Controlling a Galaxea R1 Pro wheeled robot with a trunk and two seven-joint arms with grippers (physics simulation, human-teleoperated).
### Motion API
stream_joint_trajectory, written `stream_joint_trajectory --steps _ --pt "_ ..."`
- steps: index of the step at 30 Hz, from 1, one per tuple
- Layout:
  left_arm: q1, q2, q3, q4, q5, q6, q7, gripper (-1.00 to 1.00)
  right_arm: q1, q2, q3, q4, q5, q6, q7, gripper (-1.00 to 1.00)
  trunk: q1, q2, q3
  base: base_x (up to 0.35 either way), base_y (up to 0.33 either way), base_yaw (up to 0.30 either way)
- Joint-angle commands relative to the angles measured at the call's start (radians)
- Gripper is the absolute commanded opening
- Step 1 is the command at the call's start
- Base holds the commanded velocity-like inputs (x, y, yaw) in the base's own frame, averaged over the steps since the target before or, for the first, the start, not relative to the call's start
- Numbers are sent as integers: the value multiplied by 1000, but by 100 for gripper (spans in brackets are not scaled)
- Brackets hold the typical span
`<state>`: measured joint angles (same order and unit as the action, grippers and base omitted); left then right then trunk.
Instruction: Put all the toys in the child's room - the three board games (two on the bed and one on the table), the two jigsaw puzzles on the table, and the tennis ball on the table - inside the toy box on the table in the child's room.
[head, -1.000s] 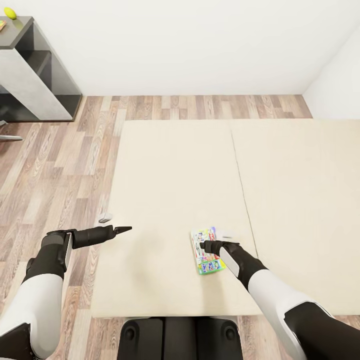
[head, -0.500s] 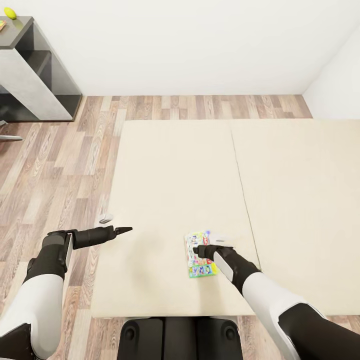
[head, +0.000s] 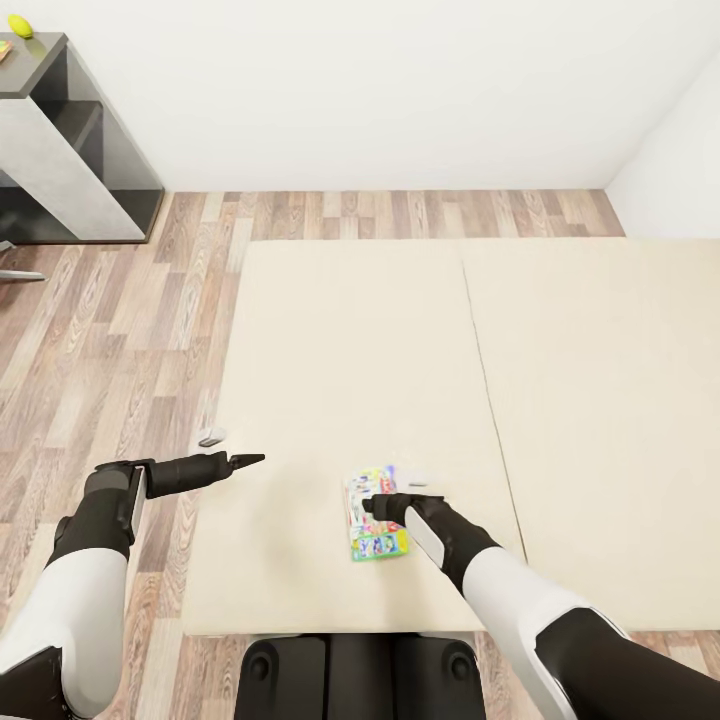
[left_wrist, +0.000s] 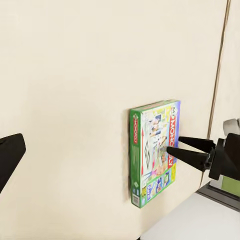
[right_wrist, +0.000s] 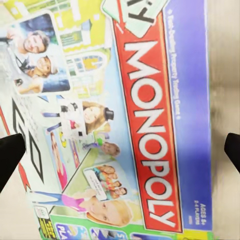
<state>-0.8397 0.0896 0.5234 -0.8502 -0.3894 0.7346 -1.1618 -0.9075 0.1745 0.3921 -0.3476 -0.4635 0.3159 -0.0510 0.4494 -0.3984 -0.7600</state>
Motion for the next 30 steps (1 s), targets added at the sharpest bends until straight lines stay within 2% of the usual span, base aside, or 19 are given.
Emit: stream_joint_trajectory --steps 1,19,30 --pt "-1 -1 4 -1 -10 8 -10 100 -1 0 4 -1 -6 4 -5 100 1 -2 -1 0 0 0" --pt "-1 -1 3 -1 -11 8 -10 100 6 0 4 -1 -4 -19 82 100 1 -2 -1 0 0 0" --pt "-1 -1 3 -1 -11 8 -10 100 6 0 5 -1 -4 -21 90 100 1 -2 -1 0 0 0"
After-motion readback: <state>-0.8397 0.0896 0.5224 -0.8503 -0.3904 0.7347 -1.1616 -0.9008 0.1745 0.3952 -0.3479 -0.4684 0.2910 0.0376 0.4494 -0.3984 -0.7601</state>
